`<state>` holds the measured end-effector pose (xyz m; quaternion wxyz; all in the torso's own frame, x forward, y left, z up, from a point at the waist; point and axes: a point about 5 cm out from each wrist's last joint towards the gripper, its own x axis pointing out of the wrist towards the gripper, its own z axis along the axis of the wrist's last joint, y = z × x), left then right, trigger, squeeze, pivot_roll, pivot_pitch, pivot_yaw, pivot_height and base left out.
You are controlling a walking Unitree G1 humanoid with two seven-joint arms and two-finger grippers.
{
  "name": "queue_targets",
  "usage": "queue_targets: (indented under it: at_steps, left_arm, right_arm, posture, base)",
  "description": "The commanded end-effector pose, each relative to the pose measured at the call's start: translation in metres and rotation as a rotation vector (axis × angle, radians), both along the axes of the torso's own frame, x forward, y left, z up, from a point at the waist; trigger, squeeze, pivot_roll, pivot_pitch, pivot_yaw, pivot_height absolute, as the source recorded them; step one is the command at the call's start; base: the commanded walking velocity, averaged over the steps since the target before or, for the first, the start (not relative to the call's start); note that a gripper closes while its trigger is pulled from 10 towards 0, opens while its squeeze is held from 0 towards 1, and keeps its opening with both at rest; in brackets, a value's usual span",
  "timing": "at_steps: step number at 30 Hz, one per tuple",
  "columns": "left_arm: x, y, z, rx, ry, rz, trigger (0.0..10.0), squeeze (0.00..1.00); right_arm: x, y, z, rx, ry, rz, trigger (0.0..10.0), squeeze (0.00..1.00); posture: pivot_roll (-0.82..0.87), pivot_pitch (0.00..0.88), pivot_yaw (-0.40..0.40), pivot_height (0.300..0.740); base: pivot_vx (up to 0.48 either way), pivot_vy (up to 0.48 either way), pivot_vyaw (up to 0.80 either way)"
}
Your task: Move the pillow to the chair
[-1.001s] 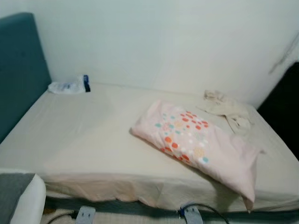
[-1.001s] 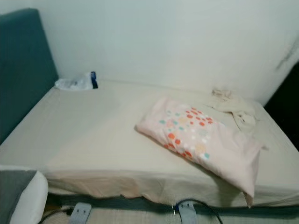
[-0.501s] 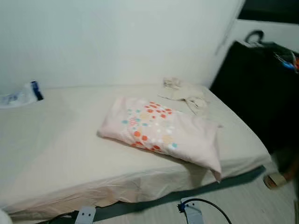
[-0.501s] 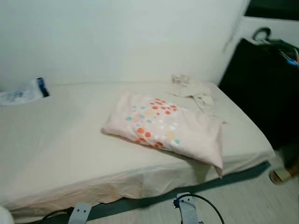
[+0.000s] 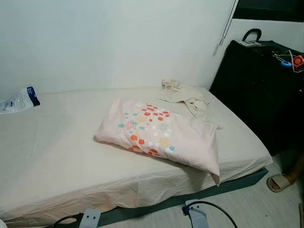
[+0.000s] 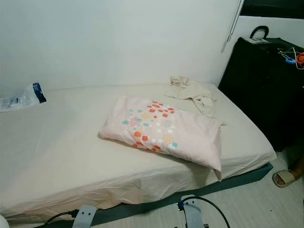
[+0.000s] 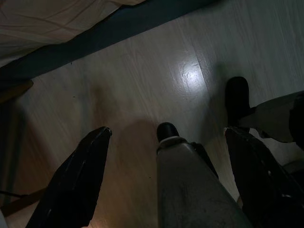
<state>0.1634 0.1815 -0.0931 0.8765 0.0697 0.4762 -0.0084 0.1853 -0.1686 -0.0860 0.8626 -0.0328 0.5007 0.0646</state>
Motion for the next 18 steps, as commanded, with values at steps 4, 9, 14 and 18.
queue_targets:
  at_steps: [4, 9, 14, 18]
  left_arm:
    - [-0.0013, -0.0010, -0.0008, -0.009, 0.010, -0.005, 10.0, 0.00]
    - [-0.0011, -0.0010, -0.0008, -0.012, 0.010, -0.001, 10.0, 0.00]
    - [-0.0008, -0.0011, -0.0007, -0.017, 0.009, 0.002, 10.0, 0.00]
    - [-0.0009, -0.0006, -0.0007, -0.021, 0.009, 0.012, 10.0, 0.00]
  right_arm:
    - [0.0013, -0.0004, 0.0007, -0.001, -0.007, -0.005, 10.0, 0.00]
    - [0.0015, -0.0007, 0.0008, -0.003, -0.008, -0.006, 10.0, 0.00]
    - [0.0026, -0.0010, 0.0014, -0.004, -0.011, -0.004, 10.0, 0.00]
    - [0.0038, -0.0007, 0.0019, -0.004, -0.014, 0.000, 10.0, 0.00]
  posture:
    - [0.12, 0.000, -0.081, 0.740]
    - [0.12, 0.000, -0.082, 0.740]
    - [0.12, 0.000, -0.084, 0.740]
    - [0.12, 0.000, -0.086, 0.740]
  base:
    - [0.276, 0.000, 0.00]
    - [0.326, 0.000, 0.00]
    - [0.343, 0.000, 0.00]
    - [0.347, 0.000, 0.00]
